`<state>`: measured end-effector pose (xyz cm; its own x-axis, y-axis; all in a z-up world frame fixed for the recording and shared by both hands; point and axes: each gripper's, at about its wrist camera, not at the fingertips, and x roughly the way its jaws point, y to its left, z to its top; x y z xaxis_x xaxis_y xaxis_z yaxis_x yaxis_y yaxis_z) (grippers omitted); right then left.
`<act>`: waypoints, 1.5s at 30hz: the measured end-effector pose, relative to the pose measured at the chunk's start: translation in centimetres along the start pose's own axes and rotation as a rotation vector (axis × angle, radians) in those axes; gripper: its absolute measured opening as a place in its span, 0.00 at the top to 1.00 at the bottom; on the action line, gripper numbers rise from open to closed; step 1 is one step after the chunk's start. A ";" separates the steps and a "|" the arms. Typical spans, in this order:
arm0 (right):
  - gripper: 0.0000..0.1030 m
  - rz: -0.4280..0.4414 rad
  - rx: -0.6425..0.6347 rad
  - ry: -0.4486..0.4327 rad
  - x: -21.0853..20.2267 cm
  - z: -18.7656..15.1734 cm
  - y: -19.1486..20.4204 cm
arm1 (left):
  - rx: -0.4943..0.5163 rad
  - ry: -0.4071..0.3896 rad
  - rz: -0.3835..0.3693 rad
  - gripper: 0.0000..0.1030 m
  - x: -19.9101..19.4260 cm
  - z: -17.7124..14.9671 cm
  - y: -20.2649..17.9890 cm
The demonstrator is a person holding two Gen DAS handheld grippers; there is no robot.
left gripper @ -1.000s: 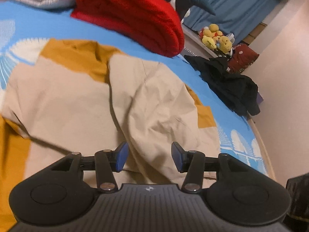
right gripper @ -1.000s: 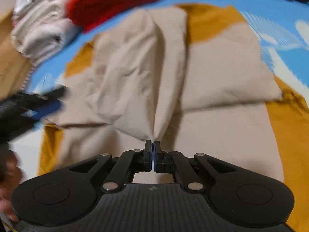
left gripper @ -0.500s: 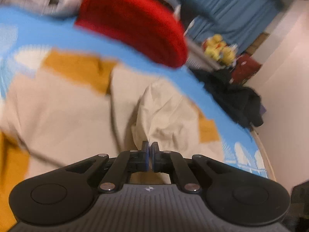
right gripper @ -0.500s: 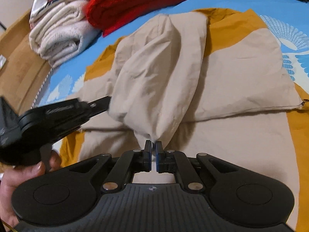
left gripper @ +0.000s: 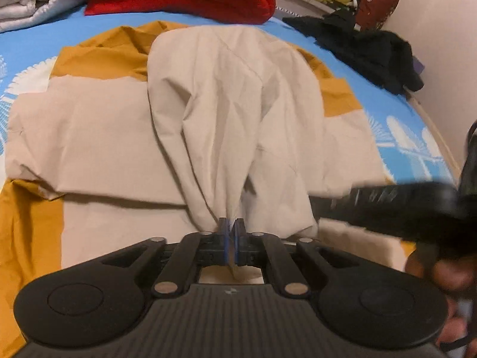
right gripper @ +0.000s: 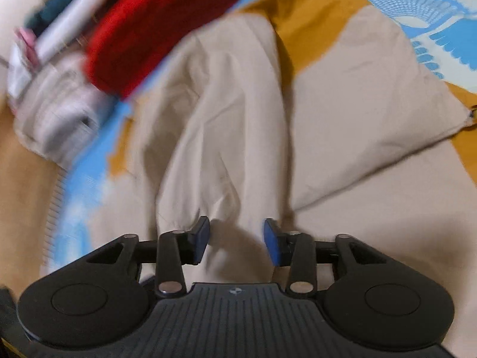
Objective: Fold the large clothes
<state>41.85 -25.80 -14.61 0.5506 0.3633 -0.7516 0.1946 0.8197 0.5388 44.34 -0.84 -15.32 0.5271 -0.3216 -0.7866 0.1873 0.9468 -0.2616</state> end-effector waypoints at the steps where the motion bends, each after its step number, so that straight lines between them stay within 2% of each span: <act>1: 1.00 -0.008 0.005 0.001 0.2 -0.1 -0.2 | -0.011 -0.001 -0.008 0.92 -0.1 0.2 0.2; 3: 1.00 -0.042 0.005 -0.023 -0.2 0.1 -0.4 | -0.037 -0.022 -0.033 0.79 -0.5 0.7 0.8; 4: 1.00 -0.073 -0.005 -0.046 -0.6 0.1 -0.5 | -0.059 -0.050 -0.037 0.76 -0.8 1.0 1.3; 6: 1.00 -0.167 -0.025 -0.095 -1.6 0.3 -0.7 | -0.134 -0.122 -0.051 0.63 -1.8 1.6 2.2; 7: 1.00 -0.194 -0.015 -0.111 -2.0 0.4 -1.0 | -0.181 -0.151 -0.067 0.59 -2.0 1.9 2.9; 9: 1.00 -0.159 0.036 -0.132 -2.6 0.7 -1.8 | -0.273 -0.192 -0.089 0.57 -2.1 2.0 4.3; 12: 0.96 -0.011 0.078 -0.148 -3.2 0.8 -2.0 | -0.389 -0.189 -0.105 0.57 -1.2 1.9 5.8; 13: 0.91 0.019 0.073 -0.146 -3.1 0.8 -1.7 | -0.413 -0.181 -0.110 0.57 -0.9 1.9 6.2; 15: 0.58 0.054 0.069 -0.134 -2.6 0.8 -1.0 | -0.434 -0.149 -0.098 0.57 0.0 1.6 6.3; 16: 0.55 0.063 0.076 -0.121 -2.2 0.7 -0.7 | -0.434 -0.137 -0.095 0.57 0.3 1.3 6.4; 19: 0.55 0.089 0.106 -0.048 -0.5 0.4 -0.9 | -0.432 -0.091 -0.099 0.57 1.2 0.9 6.7; 21: 0.59 0.081 0.117 -0.021 0.3 0.1 -0.7 | -0.435 -0.080 -0.096 0.59 1.9 0.7 6.6; 22: 0.64 0.078 0.114 -0.017 0.4 0.0 -0.6 | -0.432 -0.076 -0.099 0.59 2.1 0.7 6.4; 23: 0.82 0.077 0.110 -0.018 0.5 -0.1 -0.4 | -0.426 -0.072 -0.103 0.69 2.4 0.7 6.2; 24: 0.96 0.080 0.107 -0.021 0.6 0.0 -0.3 | -0.416 -0.069 -0.118 0.93 2.5 0.8 6.1; 25: 0.96 0.089 0.105 -0.035 0.2 -0.1 -0.3 | -0.405 -0.067 -0.128 0.99 2.6 0.9 5.9; 29: 0.98 0.137 0.116 -0.158 -2.6 0.5 -0.3 | -0.359 -0.164 -0.120 1.00 0.3 1.9 5.4; 31: 0.98 0.101 0.107 -0.186 -3.4 0.8 -0.1 | -0.301 -0.162 -0.070 1.00 -0.4 2.2 4.5; 34: 0.98 -0.031 0.120 -0.068 -1.7 -0.2 -0.5 | -0.257 -0.010 0.036 0.99 1.8 1.1 3.7; 35: 0.98 -0.061 0.132 -0.033 -0.9 -0.6 -0.8 | -0.249 0.018 0.053 0.97 2.3 0.8 3.6; 36: 0.94 -0.084 0.139 -0.007 -0.4 -0.9 -1.0 | -0.246 0.012 0.063 0.92 2.2 0.8 3.6; 37: 0.91 -0.099 0.141 0.002 -0.1 -1.0 -0.9 | -0.243 -0.019 0.070 0.90 1.6 1.2 3.5; 39: 0.77 -0.120 0.130 -0.038 -1.0 -0.7 -0.3 | -0.172 -0.136 0.105 0.89 -0.6 2.1 2.5; 41: 0.76 -0.152 0.058 -0.138 -2.6 -0.7 0.8 | -0.088 -0.233 0.140 0.88 -2.0 2.5 1.5; 42: 0.76 -0.164 0.014 -0.185 -3.3 -0.6 1.4 | -0.064 -0.260 0.132 0.88 -2.3 2.5 1.1; 44: 0.75 -0.139 -0.035 -0.236 -4.1 -0.3 2.1 | -0.039 -0.245 0.097 0.88 -1.9 2.1 0.7; 45: 0.73 -0.110 -0.047 -0.233 -4.2 0.0 2.0 | -0.033 -0.215 0.085 0.85 -1.1 1.9 0.6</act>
<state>39.92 -25.65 -10.43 0.7012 0.1632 -0.6940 0.2289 0.8704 0.4360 45.41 0.06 -13.54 0.7049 -0.2322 -0.6702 0.1098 0.9692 -0.2203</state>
